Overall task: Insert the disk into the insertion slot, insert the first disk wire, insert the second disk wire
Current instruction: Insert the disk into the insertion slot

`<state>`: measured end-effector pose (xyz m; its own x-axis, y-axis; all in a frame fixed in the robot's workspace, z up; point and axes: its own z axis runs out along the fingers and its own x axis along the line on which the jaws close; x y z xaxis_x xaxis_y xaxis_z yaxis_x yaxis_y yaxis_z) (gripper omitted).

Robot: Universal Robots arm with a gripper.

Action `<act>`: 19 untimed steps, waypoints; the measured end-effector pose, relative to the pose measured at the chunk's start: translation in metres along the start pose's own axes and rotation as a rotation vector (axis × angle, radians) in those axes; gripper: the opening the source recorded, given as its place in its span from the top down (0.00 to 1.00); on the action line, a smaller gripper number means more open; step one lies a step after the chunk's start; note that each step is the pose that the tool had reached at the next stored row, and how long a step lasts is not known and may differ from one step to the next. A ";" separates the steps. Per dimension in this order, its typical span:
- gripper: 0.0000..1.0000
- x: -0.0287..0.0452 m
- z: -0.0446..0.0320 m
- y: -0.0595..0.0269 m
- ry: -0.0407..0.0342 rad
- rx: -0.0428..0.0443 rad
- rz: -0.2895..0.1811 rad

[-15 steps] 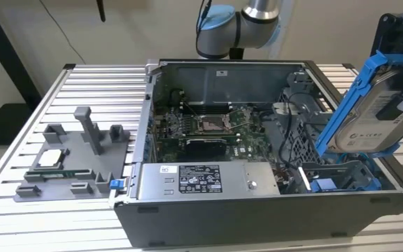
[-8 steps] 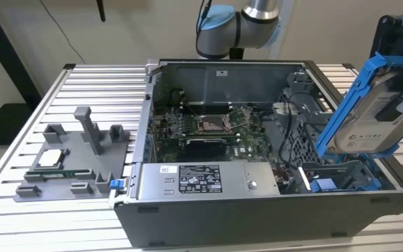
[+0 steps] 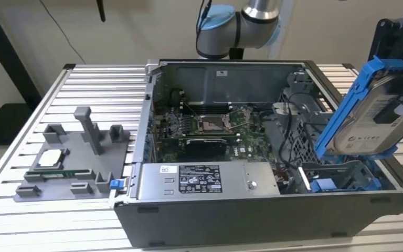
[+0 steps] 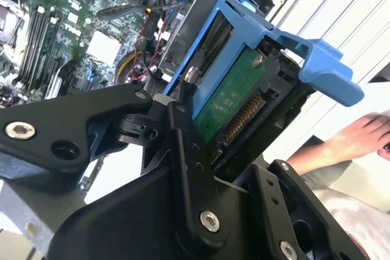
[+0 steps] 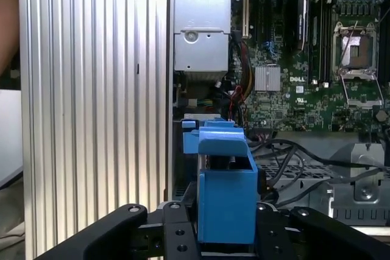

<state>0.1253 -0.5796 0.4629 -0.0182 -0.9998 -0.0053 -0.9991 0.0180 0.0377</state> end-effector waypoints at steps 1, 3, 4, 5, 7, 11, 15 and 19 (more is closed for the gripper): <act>1.00 0.0000 0.0005 0.0000 0.0001 0.0000 0.000; 1.00 0.0002 0.0024 -0.0003 -0.0002 0.0000 0.000; 1.00 0.0004 0.0034 -0.0003 -0.0001 0.0000 0.000; 1.00 0.0004 0.0043 -0.0005 0.0001 0.0000 0.000; 1.00 0.0004 0.0066 -0.0009 0.0000 0.0000 0.001; 1.00 0.0005 0.0116 -0.0015 0.0000 0.0000 0.003; 1.00 0.0005 0.0182 -0.0036 -0.0005 0.0000 0.004; 1.00 0.0005 0.0238 -0.0048 -0.0011 0.0000 0.008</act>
<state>0.1291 -0.5801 0.4390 -0.0260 -0.9996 -0.0061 -0.9990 0.0258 0.0377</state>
